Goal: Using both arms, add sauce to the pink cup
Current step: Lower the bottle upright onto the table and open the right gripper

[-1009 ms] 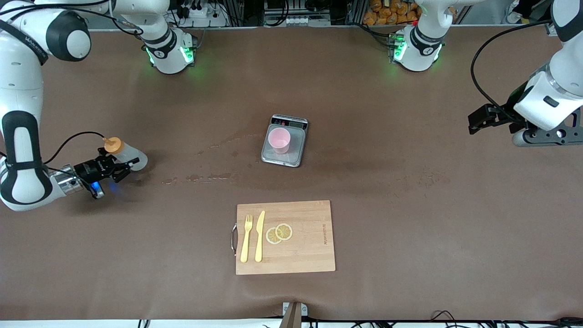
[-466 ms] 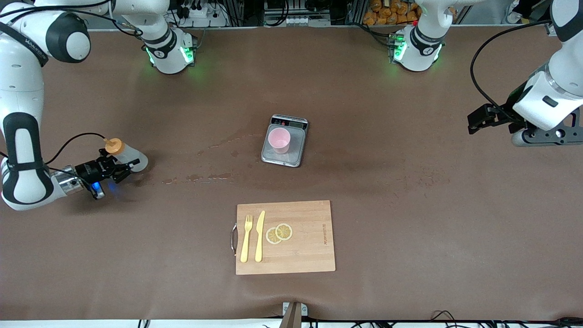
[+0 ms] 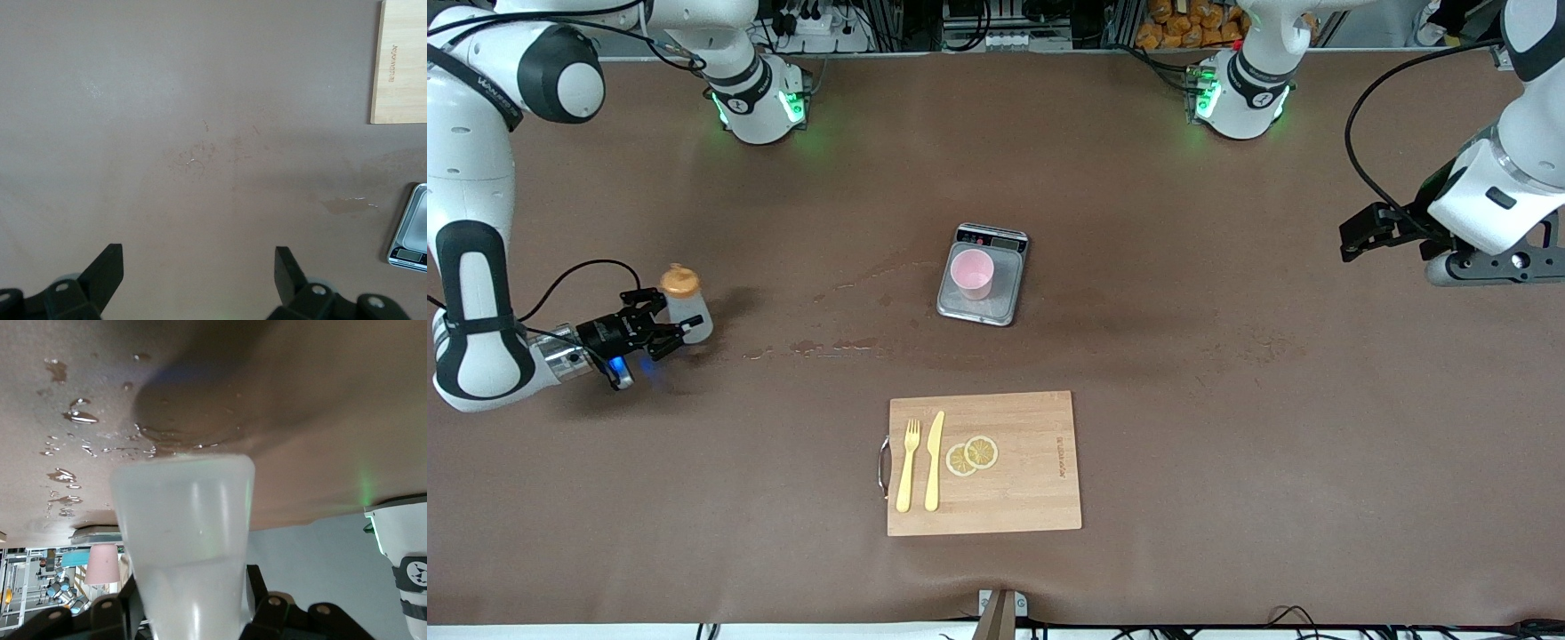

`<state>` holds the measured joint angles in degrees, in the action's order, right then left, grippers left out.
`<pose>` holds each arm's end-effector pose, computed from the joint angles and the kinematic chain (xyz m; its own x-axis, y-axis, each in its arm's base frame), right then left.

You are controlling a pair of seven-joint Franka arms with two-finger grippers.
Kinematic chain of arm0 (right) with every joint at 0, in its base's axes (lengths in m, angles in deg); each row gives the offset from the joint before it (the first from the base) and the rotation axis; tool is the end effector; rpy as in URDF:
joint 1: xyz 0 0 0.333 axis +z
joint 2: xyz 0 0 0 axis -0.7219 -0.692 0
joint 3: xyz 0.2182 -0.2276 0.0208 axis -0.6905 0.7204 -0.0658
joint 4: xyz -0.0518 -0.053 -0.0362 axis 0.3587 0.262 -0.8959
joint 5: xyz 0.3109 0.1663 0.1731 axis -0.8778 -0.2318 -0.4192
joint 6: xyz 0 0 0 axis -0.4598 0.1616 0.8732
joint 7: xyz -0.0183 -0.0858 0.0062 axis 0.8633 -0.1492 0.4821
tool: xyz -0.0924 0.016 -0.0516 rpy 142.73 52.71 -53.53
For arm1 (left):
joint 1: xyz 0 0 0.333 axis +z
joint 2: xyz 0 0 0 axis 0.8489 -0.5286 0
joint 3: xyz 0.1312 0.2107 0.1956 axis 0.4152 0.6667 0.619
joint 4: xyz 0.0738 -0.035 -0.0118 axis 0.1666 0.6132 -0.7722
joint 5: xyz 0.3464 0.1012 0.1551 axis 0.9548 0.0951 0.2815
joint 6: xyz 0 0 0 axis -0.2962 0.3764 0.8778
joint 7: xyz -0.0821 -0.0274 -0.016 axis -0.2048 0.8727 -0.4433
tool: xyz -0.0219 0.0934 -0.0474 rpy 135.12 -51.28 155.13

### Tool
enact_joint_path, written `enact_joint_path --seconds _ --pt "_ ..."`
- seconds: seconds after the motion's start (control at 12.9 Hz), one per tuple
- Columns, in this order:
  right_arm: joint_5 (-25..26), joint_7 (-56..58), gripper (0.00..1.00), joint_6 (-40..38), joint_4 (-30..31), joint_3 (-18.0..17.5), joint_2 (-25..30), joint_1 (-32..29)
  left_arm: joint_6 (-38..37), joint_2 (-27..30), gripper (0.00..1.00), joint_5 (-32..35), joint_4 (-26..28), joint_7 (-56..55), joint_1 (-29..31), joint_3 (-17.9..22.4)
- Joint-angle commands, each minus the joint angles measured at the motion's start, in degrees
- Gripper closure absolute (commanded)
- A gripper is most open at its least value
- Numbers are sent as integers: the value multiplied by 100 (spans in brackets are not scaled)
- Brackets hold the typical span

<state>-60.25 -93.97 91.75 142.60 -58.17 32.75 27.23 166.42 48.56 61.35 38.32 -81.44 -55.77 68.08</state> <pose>0.5732 -0.1715 0.1356 0.1675 -0.3130 -0.9349 -0.8315 -0.5543 0.0366 0.5645 -0.0849 0.6024 0.9995 0.0033 -0.0322 0.0029 -0.9999 -0.0137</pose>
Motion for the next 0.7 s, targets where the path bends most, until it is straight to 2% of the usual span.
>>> enact_joint_path --seconds 0.0,0.23,0.31,0.39,0.62 --pt "-62 17 33 -13 -53 -26 -49 -18 3 30 0 -15 15 -40 -21 5" --pt "-45 26 33 -12 -53 -26 -93 -9 3 30 0 -15 15 -40 -21 14" --pt "-45 0 23 -30 -79 -35 -84 -18 3 30 0 -15 15 -40 -21 5" --pt "-36 -53 0 -65 -114 -26 -49 -27 3 30 0 -15 15 -40 -21 14" --pt "60 -115 0 -196 -263 -8 65 -106 3 38 0 -15 6 -40 -21 14"
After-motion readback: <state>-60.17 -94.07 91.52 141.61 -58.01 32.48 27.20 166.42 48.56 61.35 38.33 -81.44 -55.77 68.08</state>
